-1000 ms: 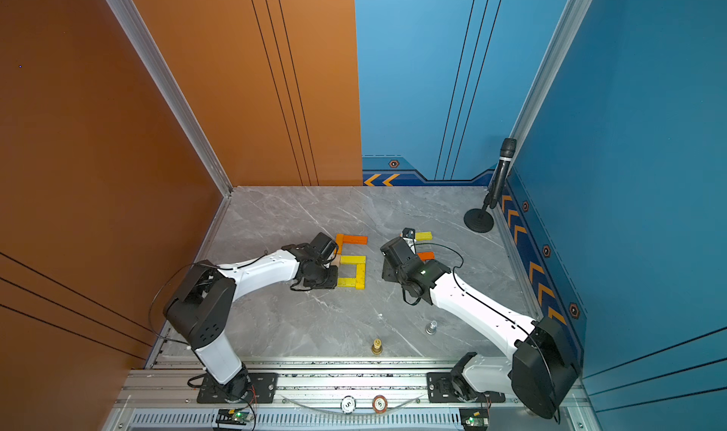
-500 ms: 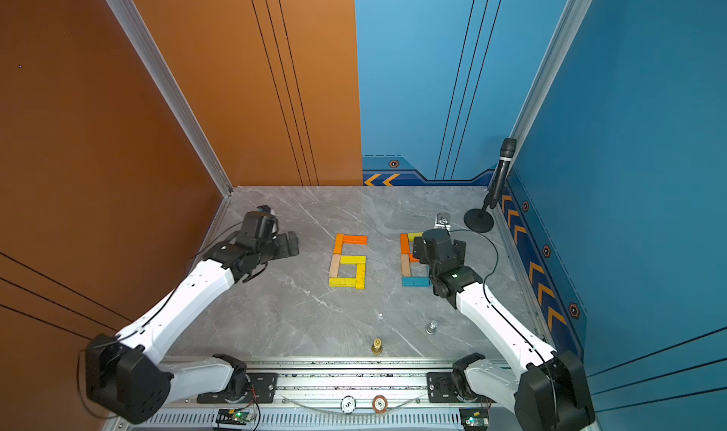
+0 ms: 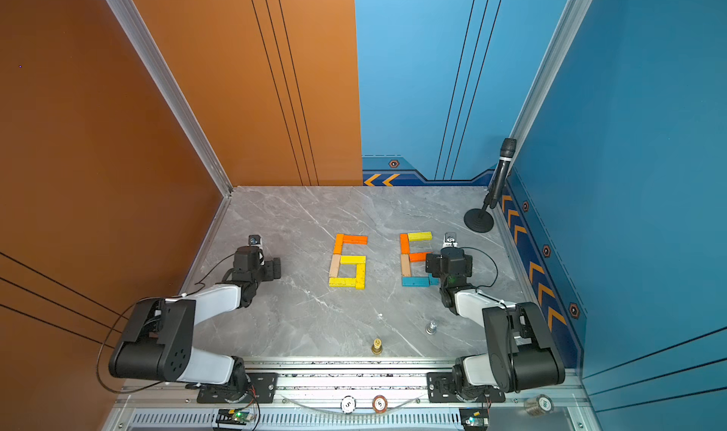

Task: Assemble the number 6 with building blocks
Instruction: Reset both arms

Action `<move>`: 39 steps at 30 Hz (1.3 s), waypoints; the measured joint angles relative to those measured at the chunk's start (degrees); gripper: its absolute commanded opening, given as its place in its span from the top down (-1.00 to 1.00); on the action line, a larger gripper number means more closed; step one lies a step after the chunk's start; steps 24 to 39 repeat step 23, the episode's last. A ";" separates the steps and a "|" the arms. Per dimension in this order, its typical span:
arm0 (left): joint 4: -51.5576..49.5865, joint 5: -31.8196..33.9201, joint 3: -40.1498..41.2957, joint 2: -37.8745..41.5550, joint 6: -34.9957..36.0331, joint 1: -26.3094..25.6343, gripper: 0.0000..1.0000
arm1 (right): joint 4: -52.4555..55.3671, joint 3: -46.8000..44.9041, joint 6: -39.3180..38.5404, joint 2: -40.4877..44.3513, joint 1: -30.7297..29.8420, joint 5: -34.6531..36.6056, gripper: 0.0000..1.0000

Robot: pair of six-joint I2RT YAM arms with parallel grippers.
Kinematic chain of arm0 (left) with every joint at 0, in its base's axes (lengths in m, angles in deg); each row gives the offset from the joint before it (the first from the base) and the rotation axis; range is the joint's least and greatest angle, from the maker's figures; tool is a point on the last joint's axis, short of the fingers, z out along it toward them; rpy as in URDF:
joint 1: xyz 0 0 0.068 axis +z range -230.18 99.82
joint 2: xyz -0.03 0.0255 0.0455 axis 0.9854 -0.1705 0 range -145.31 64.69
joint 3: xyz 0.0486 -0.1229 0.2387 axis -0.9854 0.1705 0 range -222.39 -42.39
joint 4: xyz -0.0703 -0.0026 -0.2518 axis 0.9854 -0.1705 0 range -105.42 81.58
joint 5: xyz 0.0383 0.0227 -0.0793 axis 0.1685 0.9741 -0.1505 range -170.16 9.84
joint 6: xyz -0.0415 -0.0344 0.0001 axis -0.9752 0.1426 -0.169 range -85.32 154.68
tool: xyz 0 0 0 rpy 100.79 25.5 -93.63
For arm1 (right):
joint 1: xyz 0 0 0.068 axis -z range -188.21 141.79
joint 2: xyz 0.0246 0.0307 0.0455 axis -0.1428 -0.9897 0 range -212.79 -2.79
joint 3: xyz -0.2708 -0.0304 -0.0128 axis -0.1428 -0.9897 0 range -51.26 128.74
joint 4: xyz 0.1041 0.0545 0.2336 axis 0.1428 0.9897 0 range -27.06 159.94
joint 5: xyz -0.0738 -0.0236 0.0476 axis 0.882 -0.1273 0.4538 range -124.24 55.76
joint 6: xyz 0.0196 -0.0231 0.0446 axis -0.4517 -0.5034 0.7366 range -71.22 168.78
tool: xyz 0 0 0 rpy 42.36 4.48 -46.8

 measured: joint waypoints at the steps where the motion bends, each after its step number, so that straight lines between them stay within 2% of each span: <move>1: 4.66 -0.22 0.90 -1.16 0.35 0.15 -0.95 | -2.56 -0.33 0.33 -0.66 1.25 -0.85 -0.99; 3: 14.21 -0.17 3.15 -4.50 0.87 0.31 -0.95 | -11.19 -1.86 1.11 -4.09 4.31 -2.95 -0.99; 6: 17.64 -0.13 5.03 -5.51 1.20 0.31 -0.95 | -13.64 -2.91 1.07 -7.15 4.50 -2.91 -0.99; 11: 23.74 -0.11 5.29 -5.55 1.46 0.31 -0.95 | -17.00 -3.21 1.05 -7.54 3.50 -3.43 -0.99; 39: 25.51 -2.10 5.27 -5.55 2.54 0.35 -0.95 | -18.53 -3.21 1.05 -7.54 3.50 -3.43 -0.99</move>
